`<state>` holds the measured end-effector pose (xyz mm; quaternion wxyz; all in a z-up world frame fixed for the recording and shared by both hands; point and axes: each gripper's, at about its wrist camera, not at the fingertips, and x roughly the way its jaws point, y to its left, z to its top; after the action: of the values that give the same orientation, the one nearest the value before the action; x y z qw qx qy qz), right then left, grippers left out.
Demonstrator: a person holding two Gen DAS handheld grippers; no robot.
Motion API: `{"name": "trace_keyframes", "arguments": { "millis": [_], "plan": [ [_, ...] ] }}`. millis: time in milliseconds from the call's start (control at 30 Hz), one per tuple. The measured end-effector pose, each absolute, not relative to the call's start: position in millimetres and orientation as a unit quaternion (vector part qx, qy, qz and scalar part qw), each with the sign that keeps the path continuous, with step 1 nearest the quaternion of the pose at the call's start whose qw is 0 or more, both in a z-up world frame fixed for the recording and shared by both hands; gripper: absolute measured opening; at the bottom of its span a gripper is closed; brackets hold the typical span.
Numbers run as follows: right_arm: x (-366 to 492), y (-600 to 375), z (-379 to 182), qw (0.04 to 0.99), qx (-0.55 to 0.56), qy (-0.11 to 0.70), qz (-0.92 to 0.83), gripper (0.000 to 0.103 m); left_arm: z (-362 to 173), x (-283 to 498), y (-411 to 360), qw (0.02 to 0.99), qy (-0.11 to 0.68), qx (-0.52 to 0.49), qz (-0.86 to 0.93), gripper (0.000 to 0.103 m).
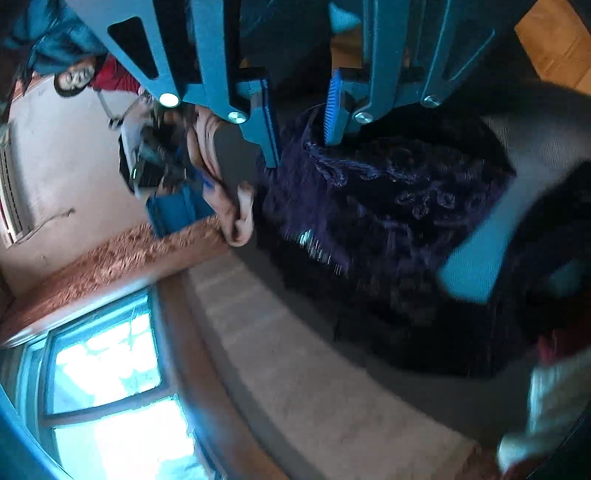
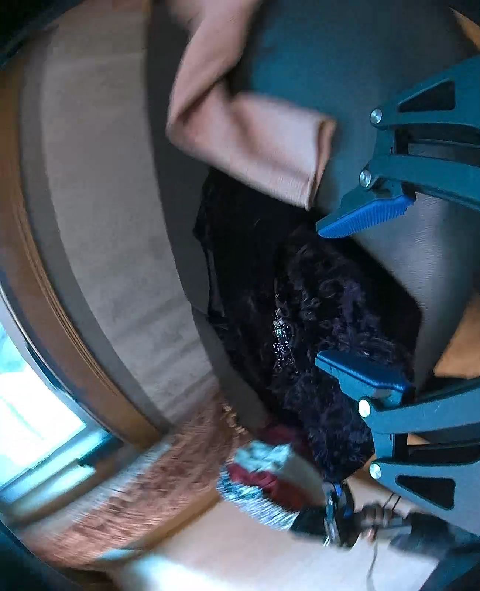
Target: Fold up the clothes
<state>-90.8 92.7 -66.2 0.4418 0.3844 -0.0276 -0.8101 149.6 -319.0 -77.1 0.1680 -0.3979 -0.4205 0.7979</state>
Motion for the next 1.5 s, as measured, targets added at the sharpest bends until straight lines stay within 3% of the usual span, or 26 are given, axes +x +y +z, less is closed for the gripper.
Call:
{"name": "trace_keyframes", "arguments": {
  "millis": [133, 300, 533, 567, 600, 633, 667, 700, 933, 1200, 1367, 1467, 1500],
  "plan": [
    [-83, 7, -68, 0.460, 0.340, 0.070, -0.817, 0.075, -86, 173, -330, 0.171, -0.433, -0.402, 0.788, 0.026],
    [-94, -103, -93, 0.477, 0.308, 0.201, -0.798, 0.077, -96, 198, -359, 0.142, -0.482, -0.366, 0.783, 0.031],
    [-145, -192, -148, 0.468, 0.378, 0.255, -0.757, 0.076, -101, 222, -381, 0.099, -0.510, -0.339, 0.784, 0.036],
    [-145, -194, -148, 0.471, 0.373, 0.254, -0.758, 0.073, -101, 226, -385, 0.093, -0.513, -0.333, 0.786, 0.037],
    [-147, -194, -147, 0.470, 0.371, 0.251, -0.760, 0.057, -101, 226, -388, 0.090, -0.514, -0.328, 0.788, 0.038],
    [-148, -194, -144, 0.470, 0.372, 0.245, -0.762, 0.029, -101, 227, -391, 0.086, -0.515, -0.322, 0.790, 0.038],
    [-149, -191, -140, 0.471, 0.372, 0.234, -0.765, 0.016, -101, 225, -393, 0.086, -0.517, -0.318, 0.790, 0.038],
    [-150, -187, -134, 0.472, 0.371, 0.221, -0.769, 0.011, -102, 220, -393, 0.089, -0.521, -0.316, 0.788, 0.038],
    [-157, -121, -73, 0.430, 0.323, 0.161, -0.828, 0.010, -101, 173, -373, 0.116, -0.503, -0.329, 0.791, 0.039],
    [-183, 40, -61, 0.249, 0.346, 0.144, -0.893, 0.010, -79, 119, -357, 0.133, -0.457, -0.334, 0.814, 0.042],
    [-187, 134, -75, 0.100, 0.377, 0.134, -0.911, 0.013, -58, 72, -351, 0.092, -0.380, -0.350, 0.851, 0.045],
    [-185, 161, -72, 0.069, 0.373, 0.096, -0.920, 0.035, -49, 35, -343, 0.054, -0.307, -0.368, 0.876, 0.046],
    [-183, 164, -69, 0.076, 0.367, 0.081, -0.924, 0.046, -48, 21, -340, 0.043, -0.280, -0.374, 0.883, 0.046]
  ]
}}
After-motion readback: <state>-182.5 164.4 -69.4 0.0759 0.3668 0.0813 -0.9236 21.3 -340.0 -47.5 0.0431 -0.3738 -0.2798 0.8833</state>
